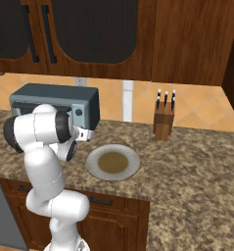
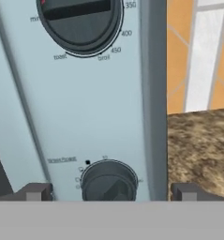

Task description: Pick up the kebab skewer and baguette bread, and place them inside the toaster oven. Close the toaster oven door and start by setting the timer.

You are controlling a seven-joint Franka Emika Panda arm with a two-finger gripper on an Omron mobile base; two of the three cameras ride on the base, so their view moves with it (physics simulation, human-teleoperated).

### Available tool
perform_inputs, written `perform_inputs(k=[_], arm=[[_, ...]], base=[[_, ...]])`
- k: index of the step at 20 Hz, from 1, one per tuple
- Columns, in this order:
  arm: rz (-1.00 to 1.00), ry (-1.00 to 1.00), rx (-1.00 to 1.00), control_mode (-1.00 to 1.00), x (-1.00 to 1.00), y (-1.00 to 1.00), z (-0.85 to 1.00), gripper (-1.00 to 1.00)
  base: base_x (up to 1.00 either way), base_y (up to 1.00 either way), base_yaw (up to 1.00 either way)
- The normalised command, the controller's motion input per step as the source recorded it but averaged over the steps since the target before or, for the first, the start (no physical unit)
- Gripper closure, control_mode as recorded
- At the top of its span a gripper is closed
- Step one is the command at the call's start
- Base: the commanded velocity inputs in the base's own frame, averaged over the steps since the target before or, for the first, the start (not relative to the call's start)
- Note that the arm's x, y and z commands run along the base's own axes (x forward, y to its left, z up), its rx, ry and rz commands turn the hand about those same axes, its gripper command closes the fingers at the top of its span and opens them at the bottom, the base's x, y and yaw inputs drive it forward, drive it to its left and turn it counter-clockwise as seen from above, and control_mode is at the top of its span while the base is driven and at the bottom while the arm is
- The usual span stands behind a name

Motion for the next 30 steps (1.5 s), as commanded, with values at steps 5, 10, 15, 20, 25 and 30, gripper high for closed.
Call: perform_inputs(k=[5, 10, 15, 20, 25, 30], arm=[[0.0, 0.0, 0.0, -1.0, 0.04, 0.0, 0.0, -1.0], [0.0, 0.0, 0.0, -1.0, 0.0, 0.0, 0.0, -1.0], [0.0, 0.0, 0.0, -1.0, 0.0, 0.0, 0.0, -1.0], [0.0, 0.0, 0.0, -1.0, 0.0, 0.0, 0.0, -1.0], [0.0, 0.0, 0.0, -1.0, 0.0, 0.0, 0.0, 1.0], [0.0, 0.0, 0.0, -1.0, 0.0, 0.0, 0.0, 1.0]], base=[[0.0, 0.0, 0.0], [0.0, 0.0, 0.0], [0.0, 0.0, 0.0], [0.0, 0.0, 0.0], [0.0, 0.0, 0.0], [0.0, 0.0, 0.0]])
